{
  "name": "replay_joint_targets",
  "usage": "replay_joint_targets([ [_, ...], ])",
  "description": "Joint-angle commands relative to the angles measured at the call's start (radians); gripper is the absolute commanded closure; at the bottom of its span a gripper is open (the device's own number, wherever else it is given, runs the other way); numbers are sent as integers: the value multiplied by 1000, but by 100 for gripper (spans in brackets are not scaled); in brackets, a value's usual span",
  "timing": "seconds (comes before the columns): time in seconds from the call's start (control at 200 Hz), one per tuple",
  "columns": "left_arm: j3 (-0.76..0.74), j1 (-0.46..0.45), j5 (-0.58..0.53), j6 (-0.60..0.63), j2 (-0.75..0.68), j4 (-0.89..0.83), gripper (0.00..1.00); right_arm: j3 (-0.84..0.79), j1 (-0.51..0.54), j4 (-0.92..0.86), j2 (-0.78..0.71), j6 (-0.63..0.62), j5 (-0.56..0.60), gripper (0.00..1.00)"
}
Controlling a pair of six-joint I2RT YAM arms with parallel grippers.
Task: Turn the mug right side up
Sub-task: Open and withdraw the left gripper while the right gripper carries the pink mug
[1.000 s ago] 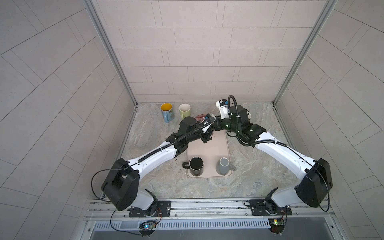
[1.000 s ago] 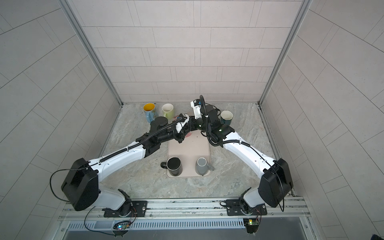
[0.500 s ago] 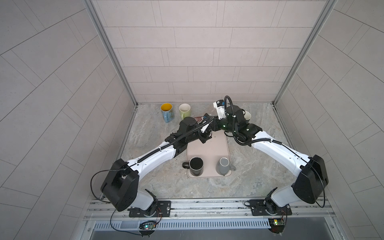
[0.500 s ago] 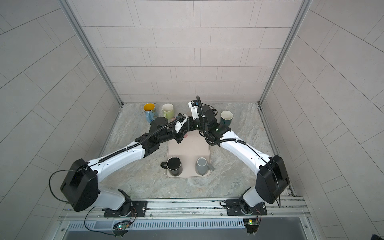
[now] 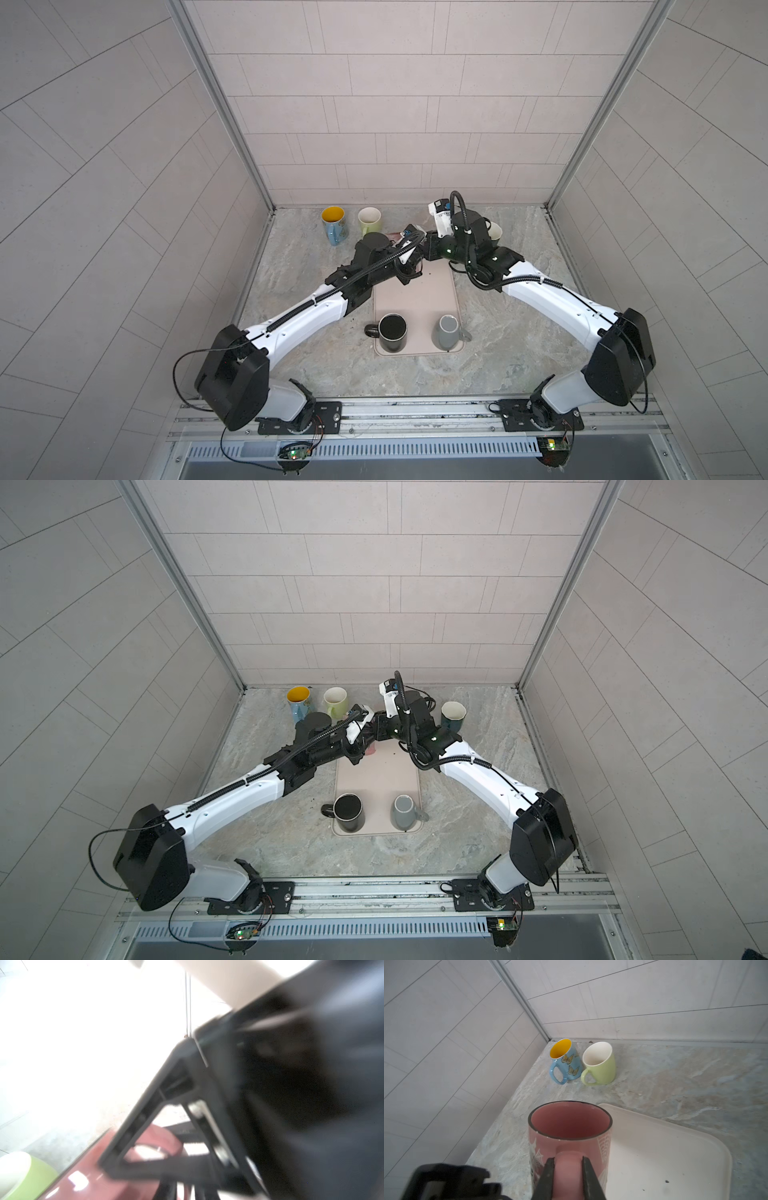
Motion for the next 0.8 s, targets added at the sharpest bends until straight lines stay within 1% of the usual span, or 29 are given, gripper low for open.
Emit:
replay_joint_targets([
  [0.0, 52, -3, -14, 29, -76, 182, 72, -13, -4, -36, 8, 4, 23, 100],
  [0.09, 46, -3, -24, 32, -85, 180, 68, -12, -6, -32, 6, -1, 34, 100],
  [0.255, 36, -3, -43, 50, -106, 147, 68, -6, -10, -12, 13, -6, 54, 100],
  [0.45, 18, -2, -144, 65, -145, 94, 67, 16, -24, 34, 37, -21, 94, 100],
  [0.64, 45, 9, -268, 46, -162, -14, 61, 29, -49, 166, 91, -26, 127, 100],
  [0.721, 71, 29, -277, 22, -159, -72, 61, 46, -61, 232, 133, -31, 130, 100],
  [0.796, 78, 59, -269, -16, -160, -98, 58, 65, -67, 297, 178, -48, 136, 100],
])
